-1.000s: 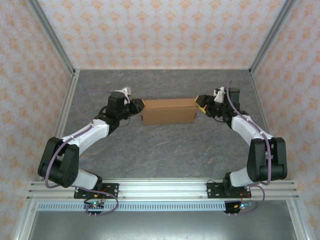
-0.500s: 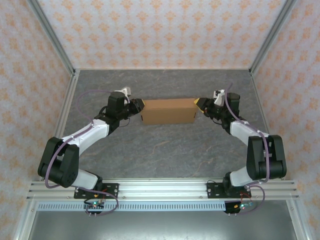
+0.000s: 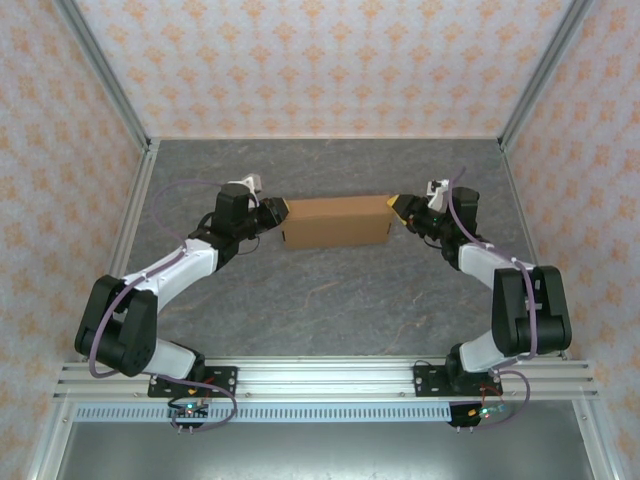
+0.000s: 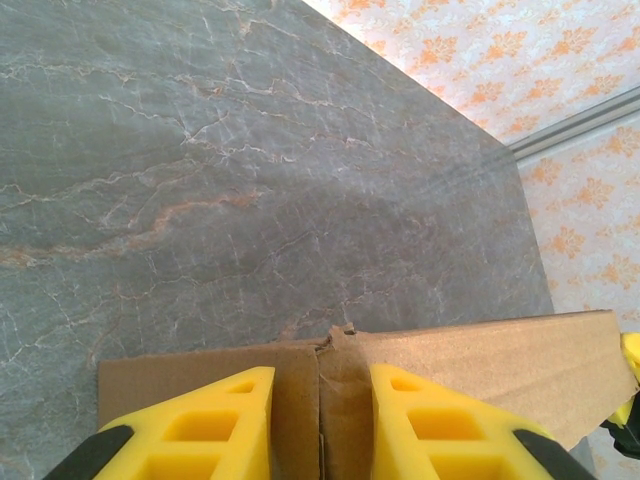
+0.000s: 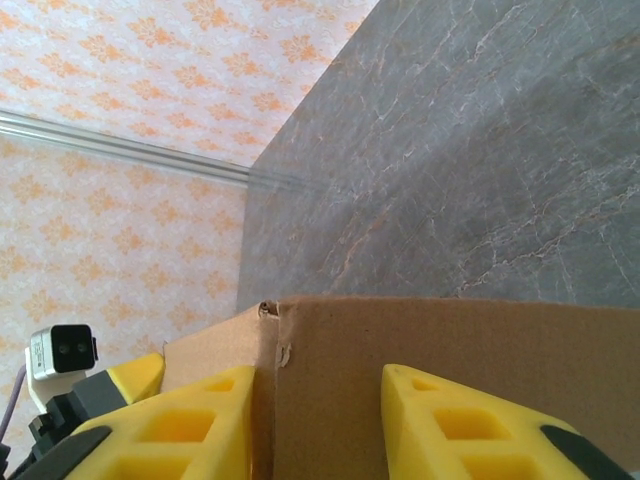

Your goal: Fold the paper box

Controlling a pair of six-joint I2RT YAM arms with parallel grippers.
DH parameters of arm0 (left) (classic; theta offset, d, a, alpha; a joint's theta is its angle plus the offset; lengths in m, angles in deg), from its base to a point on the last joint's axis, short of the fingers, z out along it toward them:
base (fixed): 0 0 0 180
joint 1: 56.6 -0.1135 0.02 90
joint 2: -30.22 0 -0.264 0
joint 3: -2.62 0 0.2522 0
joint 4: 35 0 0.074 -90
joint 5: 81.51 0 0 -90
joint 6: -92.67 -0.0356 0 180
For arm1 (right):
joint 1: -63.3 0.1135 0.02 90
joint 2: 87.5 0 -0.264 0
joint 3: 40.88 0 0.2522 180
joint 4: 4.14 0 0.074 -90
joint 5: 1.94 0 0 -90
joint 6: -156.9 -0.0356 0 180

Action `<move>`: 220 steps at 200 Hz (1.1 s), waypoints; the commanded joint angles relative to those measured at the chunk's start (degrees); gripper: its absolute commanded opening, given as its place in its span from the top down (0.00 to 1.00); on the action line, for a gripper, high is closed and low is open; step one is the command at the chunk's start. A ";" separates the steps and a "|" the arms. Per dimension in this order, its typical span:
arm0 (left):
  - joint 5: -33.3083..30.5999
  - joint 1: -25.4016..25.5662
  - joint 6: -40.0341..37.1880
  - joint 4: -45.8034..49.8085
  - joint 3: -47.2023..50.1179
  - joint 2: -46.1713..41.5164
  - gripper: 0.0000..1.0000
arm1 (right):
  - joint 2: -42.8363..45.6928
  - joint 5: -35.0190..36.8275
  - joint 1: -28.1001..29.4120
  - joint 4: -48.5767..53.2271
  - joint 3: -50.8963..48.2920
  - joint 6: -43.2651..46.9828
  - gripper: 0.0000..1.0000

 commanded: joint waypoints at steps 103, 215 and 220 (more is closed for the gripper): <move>-2.54 1.93 -0.22 11.09 0.01 -1.21 0.70 | 2.71 4.12 1.77 12.48 2.81 3.27 0.67; -5.94 6.77 0.13 11.21 8.94 -11.48 0.64 | 15.60 5.79 5.37 20.13 -4.26 12.68 0.64; -6.12 7.15 0.42 10.98 9.79 -12.22 0.64 | 16.34 6.25 5.63 20.49 -5.02 13.02 0.64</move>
